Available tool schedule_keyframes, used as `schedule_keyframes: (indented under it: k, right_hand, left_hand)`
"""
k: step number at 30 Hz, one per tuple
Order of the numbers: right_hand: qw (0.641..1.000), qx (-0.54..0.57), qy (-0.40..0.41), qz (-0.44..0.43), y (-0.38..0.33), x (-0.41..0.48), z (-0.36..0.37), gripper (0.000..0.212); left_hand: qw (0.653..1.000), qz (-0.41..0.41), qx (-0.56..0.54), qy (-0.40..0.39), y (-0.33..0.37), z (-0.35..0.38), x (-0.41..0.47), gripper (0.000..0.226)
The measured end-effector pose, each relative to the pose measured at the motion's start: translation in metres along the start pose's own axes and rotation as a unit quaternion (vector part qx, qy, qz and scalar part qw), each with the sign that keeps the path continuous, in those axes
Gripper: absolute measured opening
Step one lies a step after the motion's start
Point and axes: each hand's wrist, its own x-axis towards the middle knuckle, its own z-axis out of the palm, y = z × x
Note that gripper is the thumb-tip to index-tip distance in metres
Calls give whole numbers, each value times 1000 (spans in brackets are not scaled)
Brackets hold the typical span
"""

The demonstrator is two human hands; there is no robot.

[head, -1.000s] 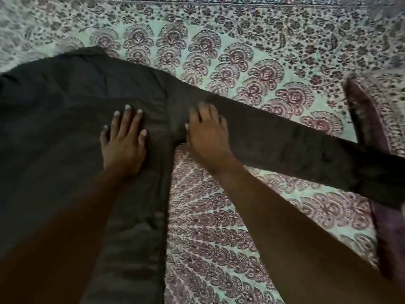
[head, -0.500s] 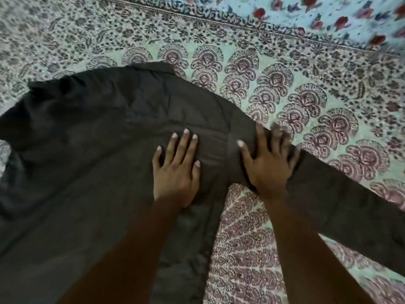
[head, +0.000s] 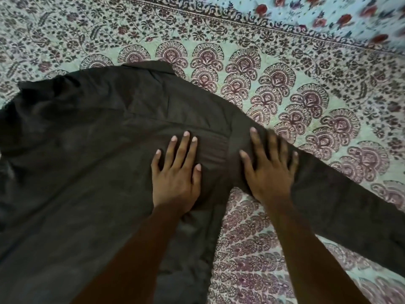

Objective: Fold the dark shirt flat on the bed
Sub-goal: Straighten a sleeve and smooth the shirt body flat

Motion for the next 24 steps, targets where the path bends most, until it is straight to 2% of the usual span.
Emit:
schedule_keyframes:
  k: [3, 5, 7, 10, 11, 15, 19, 20, 22, 24]
  right_hand:
    - [993, -11, -4, 120, 52, -20, -8, 68]
    - [985, 2, 7, 175, 50, -15, -5, 68]
    - [988, 14, 34, 147, 24, -4, -6, 69]
    - [999, 37, 26, -1, -19, 1, 2, 65]
    - [999, 40, 16, -21, -22, -4, 4, 64]
    - [999, 30, -21, 9, 34, -37, 0, 61]
    - [995, 6, 0, 97, 117, -78, -18, 63]
    - [993, 10, -6, 115, 129, -83, -21, 63]
    - [990, 27, -26, 134, 144, -85, -25, 63]
    - [992, 24, -32, 122, 149, -84, -27, 64]
  left_hand:
    - [1000, -3, -3, 8, 1, 1, -1, 64]
    - [1000, -1, -1, 14, 1, 2, -1, 64]
    - [1000, 1, -6, 17, 2, 3, 0, 63]
    - [1000, -2, -5, 19, 0, 4, 0, 63]
    - [1000, 1, -3, 19, 1, 4, 0, 63]
    - [1000, 6, -15, -13, 1, 1, 1, 64]
    - [997, -31, -61, -20, 30, -13, 5, 69]
    - [998, -12, -67, -8, 45, -17, 5, 66]
    - [991, 100, -88, 25, 86, -19, 0, 55]
    - [966, 213, -150, -5, 134, -14, -5, 52]
